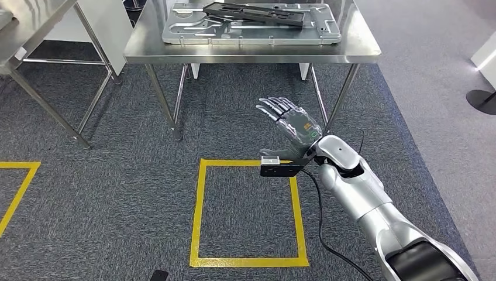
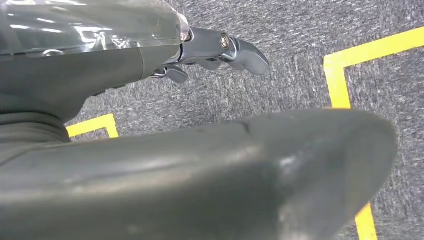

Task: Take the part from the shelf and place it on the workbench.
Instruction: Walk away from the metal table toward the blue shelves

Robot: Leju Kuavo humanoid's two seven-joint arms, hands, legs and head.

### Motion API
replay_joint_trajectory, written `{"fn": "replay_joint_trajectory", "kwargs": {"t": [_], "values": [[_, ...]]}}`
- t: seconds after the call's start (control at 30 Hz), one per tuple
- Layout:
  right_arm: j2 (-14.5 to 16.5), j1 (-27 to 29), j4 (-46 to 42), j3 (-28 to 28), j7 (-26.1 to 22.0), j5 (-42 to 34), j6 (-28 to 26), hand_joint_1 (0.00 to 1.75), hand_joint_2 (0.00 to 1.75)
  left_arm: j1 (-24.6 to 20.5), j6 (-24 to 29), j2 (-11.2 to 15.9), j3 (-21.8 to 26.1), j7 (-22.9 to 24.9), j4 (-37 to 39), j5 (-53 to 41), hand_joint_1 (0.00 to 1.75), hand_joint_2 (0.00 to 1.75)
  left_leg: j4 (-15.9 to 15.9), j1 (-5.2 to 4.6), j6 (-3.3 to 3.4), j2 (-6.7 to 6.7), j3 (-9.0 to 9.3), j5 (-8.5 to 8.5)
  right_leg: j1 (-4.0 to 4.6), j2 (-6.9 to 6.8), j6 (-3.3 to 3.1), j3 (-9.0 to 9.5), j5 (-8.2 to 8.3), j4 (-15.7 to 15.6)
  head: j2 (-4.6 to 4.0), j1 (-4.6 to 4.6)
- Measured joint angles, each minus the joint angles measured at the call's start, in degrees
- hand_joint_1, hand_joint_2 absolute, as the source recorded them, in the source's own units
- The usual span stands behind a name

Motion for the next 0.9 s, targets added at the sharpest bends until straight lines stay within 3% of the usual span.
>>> {"fn": "replay_joint_trajectory", "kwargs": {"t": [0.03, 0.1, 0.13, 0.2, 0.27, 0.3, 0.33, 0.4, 0.47, 0.5, 0.6, 0.63, 0.67, 0.73, 0.77, 0.8, 0.83, 0.87, 0.9], "values": [[-0.02, 0.21, 0.38, -0.05, -0.44, -1.01, 0.16, 0.00, 0.00, 0.00, 0.13, 0.05, -0.09, -0.05, -0.01, 0.00, 0.00, 0.00, -2.23, -0.15, 0.16, 0.03, 1.34, -0.81, 0.01, -0.08, 0.30, -0.15, 0.41, 0.02, 0.00, 0.00], [0.03, 1.17, 1.62, -0.20, -1.13, -2.84, 0.25, 0.00, 0.00, 0.12, 0.26, 0.03, -0.31, -0.11, 0.01, 0.01, 0.00, 0.00, -3.47, -0.01, 0.53, 0.04, 1.42, -0.58, -0.09, -0.12, 0.97, -0.26, 0.99, -0.03, 0.00, 0.01], [0.20, 1.87, 2.66, -0.39, -1.34, -3.74, 0.18, 0.00, 0.00, 0.17, 0.28, 0.02, -0.41, -0.11, 0.01, 0.02, 0.00, 0.00, -3.66, 0.15, 0.86, 0.10, 1.24, -0.10, -0.17, -0.02, 1.32, -0.57, 0.47, 0.53, 0.00, 0.01], [1.02, 3.52, 6.12, -1.25, -0.80, -5.51, -0.62, 0.00, 0.00, 0.15, 0.28, -0.02, -0.58, -0.09, 0.01, 0.03, 0.00, 0.00, -3.91, 0.41, 1.39, 0.28, 0.63, 0.87, -0.51, 0.25, 2.04, -2.50, -2.84, 5.02, 0.00, 0.02], [2.59, 5.60, 12.28, -2.99, 1.32, -7.70, -1.97, 0.00, 0.00, 0.21, 0.27, -0.03, -0.73, 0.03, 0.01, 0.01, 0.00, 0.00, -3.84, 0.40, 1.57, 0.33, -0.29, 1.55, -0.85, 0.33, 2.69, -5.50, -7.06, 12.82, 0.00, 0.02], [3.61, 6.85, 16.22, -4.38, 3.12, -9.46, -2.11, 0.00, 0.44, 0.33, 0.27, -0.03, -0.78, 0.17, 0.01, -0.10, 0.00, 0.00, -3.75, 0.40, 1.54, 0.34, -0.71, 1.81, -0.99, 0.33, 2.92, -6.29, -8.13, 15.49, 0.00, 0.02], [4.72, 8.19, 20.39, -6.21, 5.58, -11.76, -1.60, 0.00, 0.87, 0.44, 0.27, -0.04, -0.83, 0.36, 0.01, -0.24, 0.00, 0.00, -3.62, 0.42, 1.49, 0.34, -1.09, 2.00, -1.12, 0.33, 3.06, -6.00, -8.19, 16.10, 0.00, 0.02], [6.72, 11.25, 28.24, -11.13, 12.23, -17.77, 1.28, 0.00, 1.75, 0.56, 0.40, -0.11, -0.93, 0.86, 0.01, -0.51, 0.00, 0.00, -3.24, 0.45, 1.35, 0.34, -1.57, 2.14, -1.30, 0.29, 3.08, -1.82, -5.77, 10.36, 0.00, 0.02], [8.11, 15.12, 34.37, -16.83, 19.10, -24.45, 4.12, 0.00, 1.75, 0.57, 0.63, -0.21, -1.03, 1.51, 0.01, -0.55, 0.00, 0.00, -2.87, 0.32, 0.98, 0.22, -1.75, 2.03, -1.19, 0.24, 2.55, 3.00, -3.93, 2.51, 0.00, 0.02], [8.53, 17.47, 36.78, -19.70, 22.29, -27.73, 4.85, 0.00, 1.75, 0.59, 0.79, -0.25, -1.04, 1.91, 0.01, -0.54, 0.00, 0.00, -2.75, 0.25, 0.69, 0.11, -1.78, 1.95, -1.04, 0.21, 2.16, 4.23, -3.70, 0.44, 0.00, 0.02], [9.02, 25.34, 42.26, -27.66, 29.22, -34.49, 4.91, 0.00, 1.75, 0.84, 1.39, -0.33, -1.05, 3.02, 0.01, -0.52, 0.00, 0.00, -2.70, 0.24, -0.27, -0.19, -1.82, 1.66, -0.87, 0.01, 1.05, 4.64, -3.73, -0.24, 0.00, 0.02], [9.01, 27.46, 43.46, -29.55, 30.03, -35.24, 4.66, 0.00, 1.31, 0.92, 1.52, -0.35, -1.05, 3.20, 0.01, -0.52, 0.00, 0.00, -2.20, 0.26, -0.58, -0.21, -2.00, 1.10, -1.01, -0.06, 0.67, 4.63, -3.61, -0.39, 0.00, 0.02], [8.96, 28.94, 44.39, -30.90, 30.37, -35.50, 4.46, 0.00, 1.31, 0.94, 1.58, -0.36, -1.05, 3.27, 0.01, -0.52, 0.00, 0.44, -0.74, 0.28, -0.85, -0.21, -2.61, -0.07, -1.17, -0.07, 0.28, 4.54, -3.45, -0.57, 0.00, 0.01], [8.80, 30.55, 45.93, -32.88, 31.08, -35.98, 4.55, 0.00, 1.31, 0.89, 1.64, -0.37, -1.05, 3.33, 0.01, -0.52, 0.00, 1.31, 5.87, 0.44, -1.25, -0.18, -5.38, -4.04, -1.25, 0.07, -0.25, 4.26, -3.20, -0.73, 0.00, 0.00], [8.71, 31.04, 46.60, -33.81, 31.48, -36.47, 4.79, 0.00, 1.75, 0.89, 1.66, -0.37, -1.05, 3.40, 0.01, -0.53, 0.00, 1.75, 10.04, 0.52, -1.38, -0.18, -7.15, -6.00, -1.20, 0.14, -0.33, 4.11, -3.15, -0.68, 0.00, 0.00], [8.68, 31.56, 47.18, -34.76, 31.76, -37.19, 5.01, 0.00, 1.75, 0.93, 1.69, -0.37, -1.05, 3.49, 0.01, -0.53, 0.00, 1.75, 13.26, 0.57, -1.47, -0.17, -8.48, -7.20, -1.15, 0.15, -0.35, 4.02, -3.12, -0.60, 0.00, 0.01], [8.67, 32.14, 47.66, -35.85, 31.61, -38.18, 5.00, 0.00, 1.75, 1.00, 1.75, -0.37, -1.05, 3.56, 0.01, -0.54, 0.00, 1.75, 14.52, 0.58, -1.50, -0.17, -8.88, -7.27, -1.13, 0.11, -0.32, 3.96, -3.10, -0.48, 0.00, 0.01], [8.66, 32.75, 48.07, -37.04, 30.96, -39.37, 4.73, 0.00, 1.75, 1.05, 1.82, -0.37, -1.05, 3.62, 0.01, -0.56, 0.00, 1.75, 13.32, 0.58, -1.47, -0.17, -8.10, -6.21, -1.12, 0.07, -0.28, 3.89, -3.09, -0.33, 0.00, 0.01], [8.67, 33.32, 48.42, -38.24, 29.83, -40.63, 4.38, 0.00, 1.75, 1.07, 1.90, -0.37, -1.07, 3.66, 0.01, -0.62, 0.00, 1.75, 9.96, 0.58, -1.35, -0.16, -6.24, -4.39, -1.13, 0.03, -0.22, 3.82, -3.08, -0.13, 0.00, 0.01]]}}
